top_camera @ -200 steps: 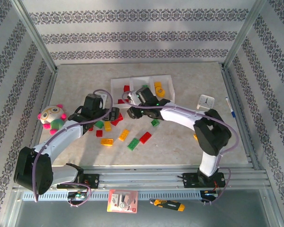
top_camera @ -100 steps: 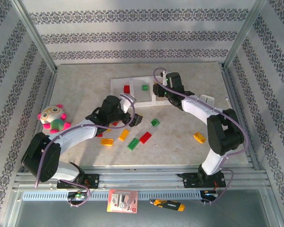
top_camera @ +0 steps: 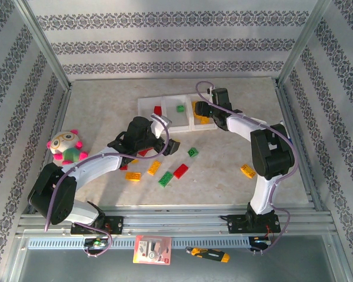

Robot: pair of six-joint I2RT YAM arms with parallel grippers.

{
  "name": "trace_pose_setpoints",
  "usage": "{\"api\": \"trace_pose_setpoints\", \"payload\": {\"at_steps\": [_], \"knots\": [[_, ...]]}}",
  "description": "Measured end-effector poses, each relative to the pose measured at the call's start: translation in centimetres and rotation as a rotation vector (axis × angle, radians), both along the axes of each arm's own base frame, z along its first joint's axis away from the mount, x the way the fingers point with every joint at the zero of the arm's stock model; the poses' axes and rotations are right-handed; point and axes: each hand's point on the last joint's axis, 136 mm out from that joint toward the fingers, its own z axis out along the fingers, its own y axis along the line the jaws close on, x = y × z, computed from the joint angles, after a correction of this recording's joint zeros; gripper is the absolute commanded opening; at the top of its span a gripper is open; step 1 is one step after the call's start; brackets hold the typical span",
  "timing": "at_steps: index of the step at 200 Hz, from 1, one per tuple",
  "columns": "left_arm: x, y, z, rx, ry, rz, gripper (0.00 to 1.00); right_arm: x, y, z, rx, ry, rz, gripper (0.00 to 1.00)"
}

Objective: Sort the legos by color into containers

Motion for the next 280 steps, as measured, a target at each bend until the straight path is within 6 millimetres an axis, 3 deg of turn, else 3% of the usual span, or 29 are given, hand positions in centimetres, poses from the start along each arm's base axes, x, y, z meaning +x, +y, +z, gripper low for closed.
{"api": "trace_pose_setpoints", "payload": {"at_steps": [22, 47, 85, 104, 135, 175, 232, 280], "knots": [[0.7, 1.1, 0.2, 0.027, -0.017, 0.069, 0.99, -0.5, -0.1, 1.6, 0.001, -0.03, 0.004, 0.81], [1.1, 3.1, 0.6, 0.063, -0.021, 0.18, 0.99, -2.0, 0.3, 5.0, 0.014, -0.097, 0.038, 0.85], [0.9, 6.5, 1.1, 0.102, 0.006, 0.33, 0.99, -6.5, 4.4, 8.9, 0.034, -0.179, 0.217, 0.89], [0.7, 8.8, 0.1, 0.154, 0.056, 0.404, 0.99, -9.2, 6.8, 9.4, 0.038, -0.188, 0.326, 0.91], [0.4, 14.6, -2.4, 0.223, 0.205, 0.631, 1.0, -12.8, 10.2, 9.5, 0.036, -0.181, 0.47, 0.92], [-1.5, 20.5, -5.4, 0.181, 0.42, 0.968, 0.93, -15.1, 12.7, 9.2, 0.044, -0.16, 0.563, 0.93], [-2.8, 21.6, -9.7, 0.077, 0.677, 1.297, 0.79, -15.6, 13.8, 7.4, 0.038, -0.11, 0.596, 0.93], [-2.5, 21.2, -12.7, 0.069, 0.8, 1.413, 0.68, -15.8, 13.8, 7.2, 0.035, -0.101, 0.6, 0.94]]}}
